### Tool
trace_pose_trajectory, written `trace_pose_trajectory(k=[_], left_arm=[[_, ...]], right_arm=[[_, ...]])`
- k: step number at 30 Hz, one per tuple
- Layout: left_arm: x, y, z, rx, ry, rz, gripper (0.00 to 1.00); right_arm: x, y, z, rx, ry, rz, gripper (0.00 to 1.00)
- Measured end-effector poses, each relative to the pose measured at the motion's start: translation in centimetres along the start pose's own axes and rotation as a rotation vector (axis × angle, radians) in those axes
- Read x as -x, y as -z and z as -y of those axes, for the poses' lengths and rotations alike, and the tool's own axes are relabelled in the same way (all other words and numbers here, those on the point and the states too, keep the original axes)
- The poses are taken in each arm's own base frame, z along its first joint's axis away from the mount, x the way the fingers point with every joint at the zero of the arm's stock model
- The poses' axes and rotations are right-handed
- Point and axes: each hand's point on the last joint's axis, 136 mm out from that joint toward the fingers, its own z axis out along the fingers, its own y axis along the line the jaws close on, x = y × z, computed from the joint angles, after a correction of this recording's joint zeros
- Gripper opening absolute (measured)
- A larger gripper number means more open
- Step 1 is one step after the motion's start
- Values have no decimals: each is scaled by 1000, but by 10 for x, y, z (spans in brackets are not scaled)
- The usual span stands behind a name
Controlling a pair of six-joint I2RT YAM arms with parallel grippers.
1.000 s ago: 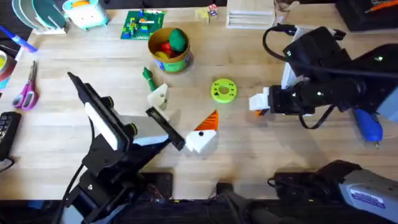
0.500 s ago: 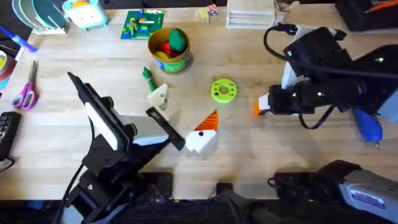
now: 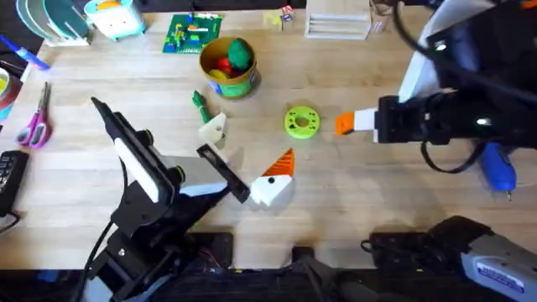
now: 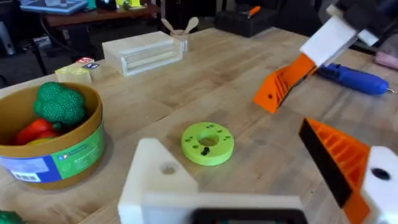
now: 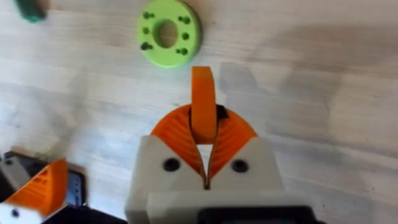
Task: Pick up the gripper from the table and insert it into the empty holder that is missing its gripper. Then pick up a screw, insert it into the mounting hole, and use the screwdriver to tighten it. Finally, clean up the table by picking up the vegetable and placing it into the bucket.
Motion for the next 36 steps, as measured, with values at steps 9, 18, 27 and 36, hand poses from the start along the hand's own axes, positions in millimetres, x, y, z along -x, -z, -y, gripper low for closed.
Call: trace_pose_trajectory(k=[9,18,27,36], left_arm=[[0,0,0,0,0,0,993],[0,0,0,0,0,0,993],[0,0,0,0,0,0,992],[0,0,0,0,0,1,993]], right_arm=[[35,27,-18,270,41,119,11],[67,12,-53,777,-14,23,10],[52,-1,-104,1091,25,-164,10],[24,-19,-152,1245,59,-371,10]])
